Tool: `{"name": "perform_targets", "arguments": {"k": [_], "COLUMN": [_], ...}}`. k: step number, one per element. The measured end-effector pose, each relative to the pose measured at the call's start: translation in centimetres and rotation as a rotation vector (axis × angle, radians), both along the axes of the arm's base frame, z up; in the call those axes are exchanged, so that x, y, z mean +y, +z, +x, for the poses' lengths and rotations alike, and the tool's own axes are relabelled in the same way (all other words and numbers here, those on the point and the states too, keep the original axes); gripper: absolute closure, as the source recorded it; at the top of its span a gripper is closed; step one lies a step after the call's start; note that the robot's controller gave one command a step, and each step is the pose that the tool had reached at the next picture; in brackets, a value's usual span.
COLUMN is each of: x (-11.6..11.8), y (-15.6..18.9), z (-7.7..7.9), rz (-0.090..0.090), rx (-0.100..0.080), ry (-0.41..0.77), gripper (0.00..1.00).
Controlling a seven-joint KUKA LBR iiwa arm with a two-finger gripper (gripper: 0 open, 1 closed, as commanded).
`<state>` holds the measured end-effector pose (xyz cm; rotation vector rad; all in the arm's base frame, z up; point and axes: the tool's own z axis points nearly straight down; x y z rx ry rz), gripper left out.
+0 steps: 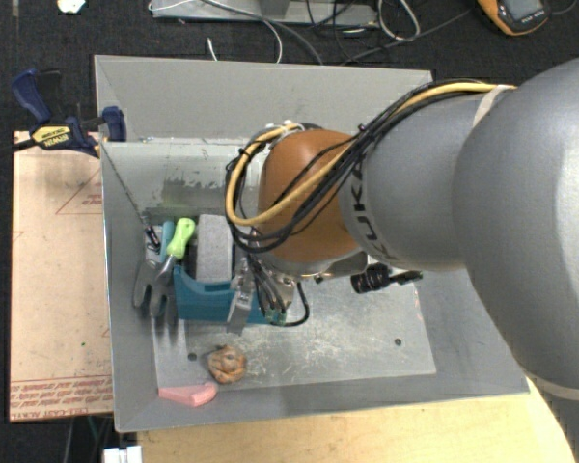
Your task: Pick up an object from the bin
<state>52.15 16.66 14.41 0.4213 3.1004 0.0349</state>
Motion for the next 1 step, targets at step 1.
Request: {"name": "perform_targets", "arguments": {"k": [1], "x": [0.37], "y": [7.92], "z": [0.67], "rz": [0.004], "rx": [-0.01], "ry": [-0.008], "gripper": [1.0]}}
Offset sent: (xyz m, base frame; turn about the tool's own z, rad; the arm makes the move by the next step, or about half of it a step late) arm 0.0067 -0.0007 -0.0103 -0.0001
